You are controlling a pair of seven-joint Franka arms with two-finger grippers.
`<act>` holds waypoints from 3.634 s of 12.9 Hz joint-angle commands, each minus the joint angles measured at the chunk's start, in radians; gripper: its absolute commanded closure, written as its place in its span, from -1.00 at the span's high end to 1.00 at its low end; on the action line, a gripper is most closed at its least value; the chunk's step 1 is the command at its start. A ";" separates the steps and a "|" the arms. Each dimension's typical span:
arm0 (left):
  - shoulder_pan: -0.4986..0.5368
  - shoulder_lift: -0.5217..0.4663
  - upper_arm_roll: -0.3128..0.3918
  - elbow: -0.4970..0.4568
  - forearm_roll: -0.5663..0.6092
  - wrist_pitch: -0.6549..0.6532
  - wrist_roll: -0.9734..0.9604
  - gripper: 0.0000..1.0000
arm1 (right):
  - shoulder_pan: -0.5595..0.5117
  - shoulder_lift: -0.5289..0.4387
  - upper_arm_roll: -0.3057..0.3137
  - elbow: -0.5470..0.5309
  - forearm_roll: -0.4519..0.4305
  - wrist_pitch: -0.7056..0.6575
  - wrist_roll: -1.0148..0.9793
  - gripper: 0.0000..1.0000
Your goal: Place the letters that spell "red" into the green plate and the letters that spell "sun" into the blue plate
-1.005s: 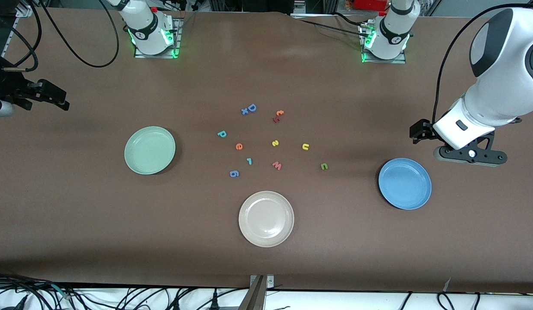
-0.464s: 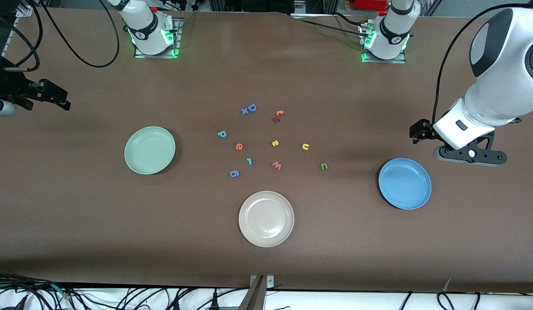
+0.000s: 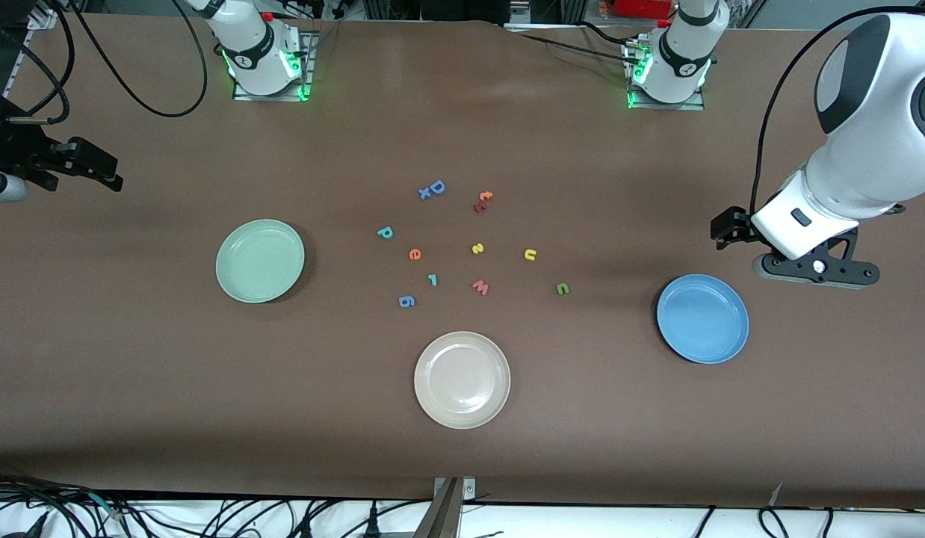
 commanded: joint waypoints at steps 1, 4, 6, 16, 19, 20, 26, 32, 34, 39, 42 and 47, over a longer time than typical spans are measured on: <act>0.000 0.009 0.000 0.029 -0.034 -0.005 0.021 1.00 | 0.009 0.007 -0.007 0.021 0.006 -0.019 0.011 1.00; -0.001 0.009 -0.002 0.029 -0.033 -0.005 0.018 1.00 | 0.009 0.007 -0.007 0.021 0.006 -0.019 0.011 1.00; -0.002 0.010 -0.002 0.029 -0.033 -0.005 0.019 1.00 | 0.009 0.008 -0.007 0.021 0.006 -0.020 0.011 1.00; -0.005 0.009 -0.002 0.029 -0.033 -0.005 0.016 1.00 | 0.009 0.007 -0.007 0.021 0.006 -0.020 0.009 1.00; -0.003 0.009 -0.002 0.029 -0.033 -0.005 0.016 1.00 | 0.009 0.007 -0.005 0.021 0.004 -0.020 0.009 1.00; -0.003 0.009 -0.002 0.029 -0.033 -0.005 0.016 1.00 | 0.009 0.007 -0.005 0.021 0.004 -0.020 0.009 1.00; -0.003 0.009 -0.002 0.029 -0.033 -0.005 0.016 1.00 | 0.012 0.007 -0.003 0.022 0.004 -0.051 0.016 1.00; -0.003 0.009 -0.002 0.029 -0.033 -0.005 0.016 1.00 | 0.012 0.007 -0.003 0.025 0.004 -0.051 0.014 1.00; -0.005 0.009 -0.002 0.029 -0.033 -0.005 0.016 1.00 | 0.012 0.007 -0.003 0.025 0.004 -0.051 0.013 1.00; -0.005 0.009 -0.002 0.029 -0.033 -0.005 0.015 1.00 | 0.012 0.007 -0.002 0.025 0.003 -0.052 0.013 1.00; -0.006 0.009 -0.002 0.029 -0.033 -0.005 0.015 1.00 | 0.012 0.005 -0.002 0.025 0.003 -0.058 0.010 1.00; -0.006 0.009 -0.003 0.029 -0.034 -0.005 0.013 1.00 | 0.020 0.016 0.001 0.006 0.003 -0.109 0.020 1.00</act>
